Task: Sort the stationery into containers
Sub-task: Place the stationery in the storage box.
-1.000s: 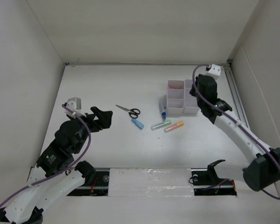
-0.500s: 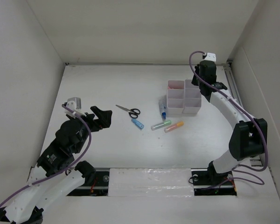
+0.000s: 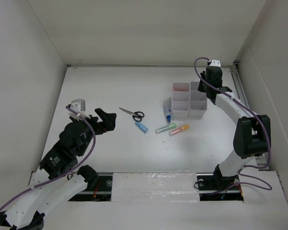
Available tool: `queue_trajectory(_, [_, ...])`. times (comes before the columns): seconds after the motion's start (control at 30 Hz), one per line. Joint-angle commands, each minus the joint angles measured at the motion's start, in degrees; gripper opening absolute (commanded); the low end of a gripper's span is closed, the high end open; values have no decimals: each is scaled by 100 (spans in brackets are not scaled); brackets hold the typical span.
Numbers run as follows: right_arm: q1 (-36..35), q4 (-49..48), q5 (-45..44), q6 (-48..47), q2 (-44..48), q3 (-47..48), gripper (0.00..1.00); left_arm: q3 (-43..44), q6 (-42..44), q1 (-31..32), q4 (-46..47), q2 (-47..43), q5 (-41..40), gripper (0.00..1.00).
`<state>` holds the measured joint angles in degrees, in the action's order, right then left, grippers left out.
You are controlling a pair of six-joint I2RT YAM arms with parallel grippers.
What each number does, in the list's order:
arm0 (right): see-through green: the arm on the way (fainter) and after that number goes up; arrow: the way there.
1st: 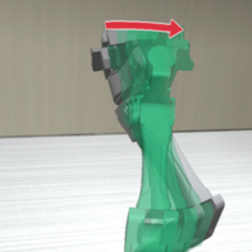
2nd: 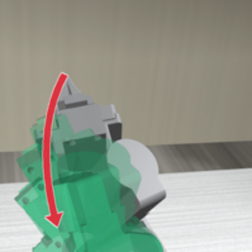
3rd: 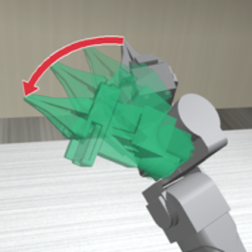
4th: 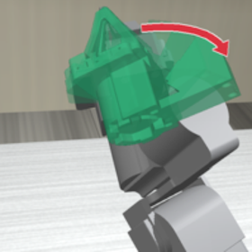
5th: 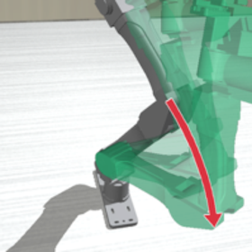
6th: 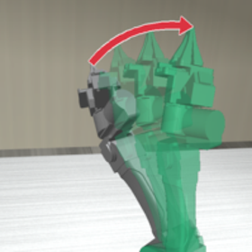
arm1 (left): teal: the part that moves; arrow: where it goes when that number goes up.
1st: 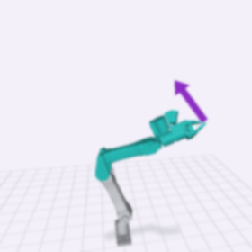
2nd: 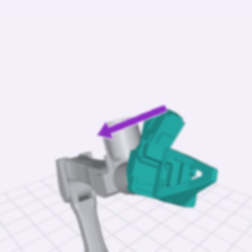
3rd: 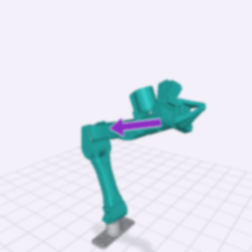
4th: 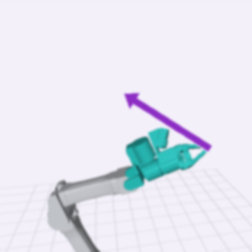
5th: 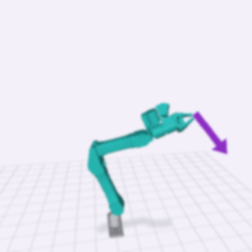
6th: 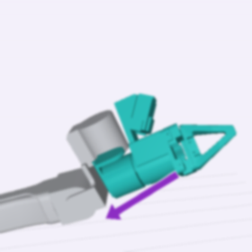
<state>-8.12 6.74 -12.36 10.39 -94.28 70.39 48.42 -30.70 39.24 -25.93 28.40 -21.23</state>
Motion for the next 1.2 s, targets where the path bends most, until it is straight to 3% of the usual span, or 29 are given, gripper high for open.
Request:
queue_trajectory(0.0, [56,-411,129,-73,-125,123,0,-8,29,-22,168,34,-30,100])
queue_trajectory(1.17, [267,-578,392,42,-214,63,0,-8,29,-22,168,-19,-30,100])
